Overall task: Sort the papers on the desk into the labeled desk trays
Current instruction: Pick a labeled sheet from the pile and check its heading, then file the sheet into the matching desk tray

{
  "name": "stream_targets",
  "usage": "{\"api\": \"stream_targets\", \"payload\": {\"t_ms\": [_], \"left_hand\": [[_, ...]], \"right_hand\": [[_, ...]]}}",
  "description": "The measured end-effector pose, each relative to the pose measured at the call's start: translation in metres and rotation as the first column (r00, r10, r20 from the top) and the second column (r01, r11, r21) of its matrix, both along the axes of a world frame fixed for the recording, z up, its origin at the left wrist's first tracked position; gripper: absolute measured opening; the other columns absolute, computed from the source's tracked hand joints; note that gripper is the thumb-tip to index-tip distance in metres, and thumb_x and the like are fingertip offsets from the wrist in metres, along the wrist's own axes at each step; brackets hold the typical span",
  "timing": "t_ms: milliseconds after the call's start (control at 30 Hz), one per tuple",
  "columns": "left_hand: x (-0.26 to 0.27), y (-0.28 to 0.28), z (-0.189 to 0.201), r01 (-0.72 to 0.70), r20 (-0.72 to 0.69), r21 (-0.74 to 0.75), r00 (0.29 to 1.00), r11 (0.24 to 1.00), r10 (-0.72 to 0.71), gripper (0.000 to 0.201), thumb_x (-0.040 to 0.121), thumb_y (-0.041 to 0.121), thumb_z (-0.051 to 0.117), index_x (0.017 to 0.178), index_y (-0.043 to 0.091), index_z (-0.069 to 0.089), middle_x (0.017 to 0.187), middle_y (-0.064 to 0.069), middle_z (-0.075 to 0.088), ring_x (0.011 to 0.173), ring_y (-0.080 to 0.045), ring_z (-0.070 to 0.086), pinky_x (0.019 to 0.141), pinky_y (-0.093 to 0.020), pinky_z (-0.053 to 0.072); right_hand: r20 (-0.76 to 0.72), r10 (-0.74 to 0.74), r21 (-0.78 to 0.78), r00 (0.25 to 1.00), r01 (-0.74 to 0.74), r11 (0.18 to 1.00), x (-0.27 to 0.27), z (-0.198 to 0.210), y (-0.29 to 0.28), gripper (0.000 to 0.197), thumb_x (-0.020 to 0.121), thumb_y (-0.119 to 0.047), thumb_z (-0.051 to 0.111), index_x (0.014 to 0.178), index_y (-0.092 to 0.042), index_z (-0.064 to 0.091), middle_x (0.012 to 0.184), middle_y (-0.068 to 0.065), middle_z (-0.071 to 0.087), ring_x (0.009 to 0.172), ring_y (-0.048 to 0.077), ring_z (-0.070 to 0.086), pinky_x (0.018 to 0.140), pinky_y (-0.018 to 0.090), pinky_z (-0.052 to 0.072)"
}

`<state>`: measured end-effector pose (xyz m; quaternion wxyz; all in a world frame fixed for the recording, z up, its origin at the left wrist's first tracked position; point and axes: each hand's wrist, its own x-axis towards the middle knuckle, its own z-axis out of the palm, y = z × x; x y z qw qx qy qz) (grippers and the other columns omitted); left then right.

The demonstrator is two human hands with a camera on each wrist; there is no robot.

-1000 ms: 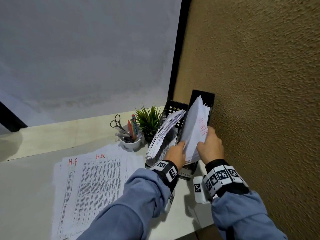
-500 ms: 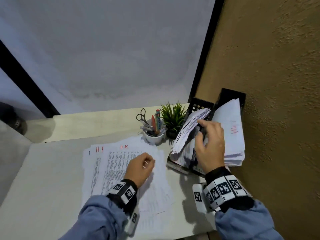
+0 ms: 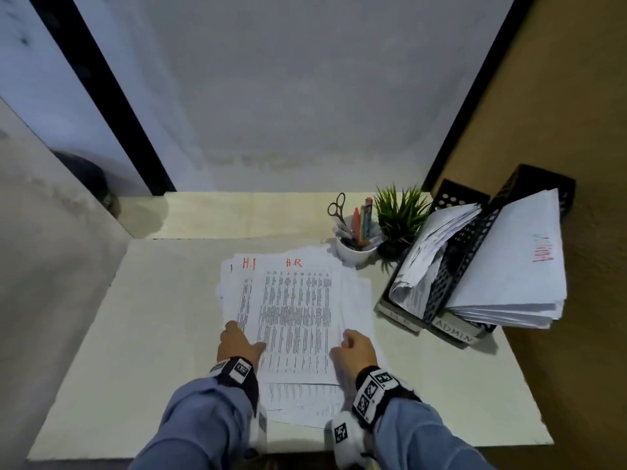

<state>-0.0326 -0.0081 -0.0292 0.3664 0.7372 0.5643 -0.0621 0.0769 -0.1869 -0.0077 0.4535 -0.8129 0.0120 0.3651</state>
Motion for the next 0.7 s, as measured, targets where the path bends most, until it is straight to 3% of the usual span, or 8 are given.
{"api": "stream_targets", "payload": {"t_ms": [133,200,267,300,400,500,600,700], "left_hand": [[-0.009,0.001,-0.003,0.036,0.169,-0.078,0.985,0.996,-0.022,0.051,0.09,0.01,0.058,0.139,0.003,0.042,0.142,-0.015,0.046,0.126,-0.03,0.048,0.105,-0.032,0.037],[-0.014,0.001,-0.003,0.029,0.236,-0.122,0.972,0.992,0.001,0.039,0.09,0.005,0.057,0.129,0.001,0.054,0.132,-0.014,0.055,0.122,-0.03,0.052,0.103,-0.032,0.038],[-0.021,0.001,-0.002,0.055,0.287,-0.164,0.958,0.985,-0.006,0.022,0.088,0.0,0.057,0.104,0.008,0.069,0.108,-0.012,0.067,0.105,-0.028,0.06,0.089,-0.03,0.045],[-0.023,0.002,-0.003,0.054,0.29,-0.173,0.957,0.983,-0.001,0.024,0.086,-0.003,0.056,0.085,0.016,0.072,0.091,-0.009,0.068,0.092,-0.026,0.06,0.078,-0.027,0.045],[-0.03,0.002,-0.006,-0.021,0.316,-0.207,0.945,0.978,0.087,0.051,0.076,-0.017,0.046,0.051,0.022,0.065,0.064,-0.001,0.061,0.073,-0.022,0.053,0.073,-0.026,0.039],[-0.028,0.005,0.002,-0.06,0.294,-0.148,0.95,0.987,0.102,0.047,0.069,-0.02,0.039,0.056,0.015,0.067,0.073,-0.006,0.064,0.072,-0.025,0.056,0.069,-0.029,0.044],[-0.027,0.021,0.007,-0.175,0.25,0.101,0.957,0.979,0.146,0.028,0.078,-0.007,0.051,0.092,0.009,0.069,0.109,-0.014,0.063,0.093,-0.031,0.06,0.082,-0.035,0.05],[-0.026,0.029,0.008,-0.287,0.241,-0.01,0.929,0.958,0.281,0.038,0.084,0.013,0.06,0.121,0.006,0.053,0.122,-0.016,0.057,0.102,-0.035,0.058,0.083,-0.036,0.046]], "right_hand": [[-0.047,-0.014,-0.015,0.999,0.013,1.0,0.003,0.0,0.006,0.027,0.074,0.005,0.051,0.081,-0.018,0.04,0.068,-0.002,0.031,0.059,0.014,0.03,0.053,0.019,0.025],[-0.077,-0.045,0.016,0.996,0.046,0.999,0.009,0.0,0.006,0.035,0.08,0.0,0.06,0.108,-0.018,0.048,0.089,0.001,0.053,0.078,0.017,0.053,0.068,0.019,0.04],[-0.113,-0.149,0.062,0.982,0.157,0.986,0.016,0.008,0.005,0.06,0.08,0.001,0.067,0.135,-0.002,0.042,0.127,0.012,0.052,0.11,0.027,0.055,0.086,0.022,0.042],[-0.124,-0.195,0.097,0.973,0.208,0.973,0.019,0.013,0.005,0.064,0.079,0.004,0.069,0.136,0.004,0.04,0.131,0.015,0.051,0.11,0.029,0.056,0.084,0.022,0.044],[-0.149,-0.237,0.133,0.96,0.257,0.957,0.027,0.021,0.005,0.042,0.077,0.01,0.067,0.116,0.012,0.052,0.11,0.016,0.061,0.085,0.028,0.061,0.067,0.031,0.052],[-0.243,-0.26,0.209,0.934,0.313,0.927,0.028,0.022,0.008,0.024,0.076,0.021,0.058,0.098,0.013,0.059,0.084,0.02,0.065,0.068,0.025,0.059,0.047,0.022,0.049],[-0.237,-0.312,0.219,0.92,0.363,0.906,0.025,0.017,0.011,0.027,0.074,0.029,0.049,0.074,0.004,0.058,0.059,0.01,0.059,0.061,0.024,0.056,0.043,0.016,0.044],[-0.237,-0.349,0.274,0.907,0.407,0.871,0.021,0.002,0.014,0.049,0.074,0.029,0.036,0.044,-0.003,0.057,0.04,0.008,0.05,0.039,0.018,0.049,0.039,0.017,0.039]]}}
